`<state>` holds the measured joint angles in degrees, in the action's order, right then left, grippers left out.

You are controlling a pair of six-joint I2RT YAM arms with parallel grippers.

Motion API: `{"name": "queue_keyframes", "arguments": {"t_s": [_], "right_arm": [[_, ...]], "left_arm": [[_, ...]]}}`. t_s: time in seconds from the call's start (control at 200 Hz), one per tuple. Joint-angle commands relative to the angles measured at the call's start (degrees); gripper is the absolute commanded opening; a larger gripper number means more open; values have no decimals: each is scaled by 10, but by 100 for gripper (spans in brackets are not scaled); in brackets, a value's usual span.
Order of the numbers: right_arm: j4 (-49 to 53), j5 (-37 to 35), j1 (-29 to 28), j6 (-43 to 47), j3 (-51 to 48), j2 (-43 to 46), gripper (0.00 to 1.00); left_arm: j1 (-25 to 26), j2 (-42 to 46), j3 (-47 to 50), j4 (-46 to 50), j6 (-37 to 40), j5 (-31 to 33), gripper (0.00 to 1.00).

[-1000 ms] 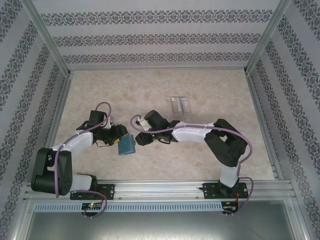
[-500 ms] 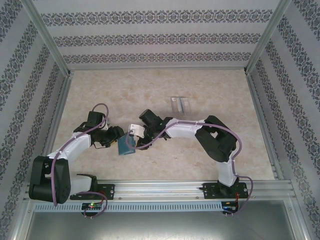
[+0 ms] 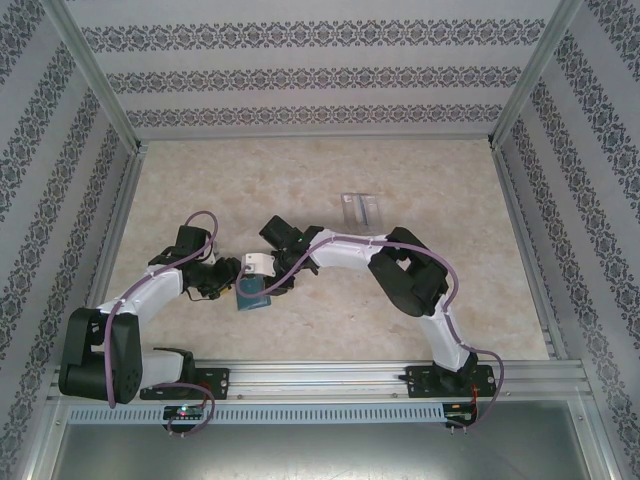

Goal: Put the credit cards into the card holder

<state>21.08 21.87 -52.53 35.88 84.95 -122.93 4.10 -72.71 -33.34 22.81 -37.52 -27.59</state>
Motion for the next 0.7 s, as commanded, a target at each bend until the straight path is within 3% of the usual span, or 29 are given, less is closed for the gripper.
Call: {"name": "queue_keyframes", "arguments": {"t_s": [0.0, 0.13, 0.35, 0.694], "right_arm": [[-6, -18, -8, -4, -30, 11, 25], [-72, -16, -9, -52, -76, 32, 15], [-201, -23, -15, -185, -163, 68, 8], [-512, -93, -13, -441, -324, 91, 6]], "left_arm": [[-2, -4, 2, 1, 8, 2, 57], [-3, -11, 5, -10, 2, -8, 57], [-2, -11, 6, -8, 3, -14, 58], [-3, -34, 13, -21, 9, -29, 58]]}}
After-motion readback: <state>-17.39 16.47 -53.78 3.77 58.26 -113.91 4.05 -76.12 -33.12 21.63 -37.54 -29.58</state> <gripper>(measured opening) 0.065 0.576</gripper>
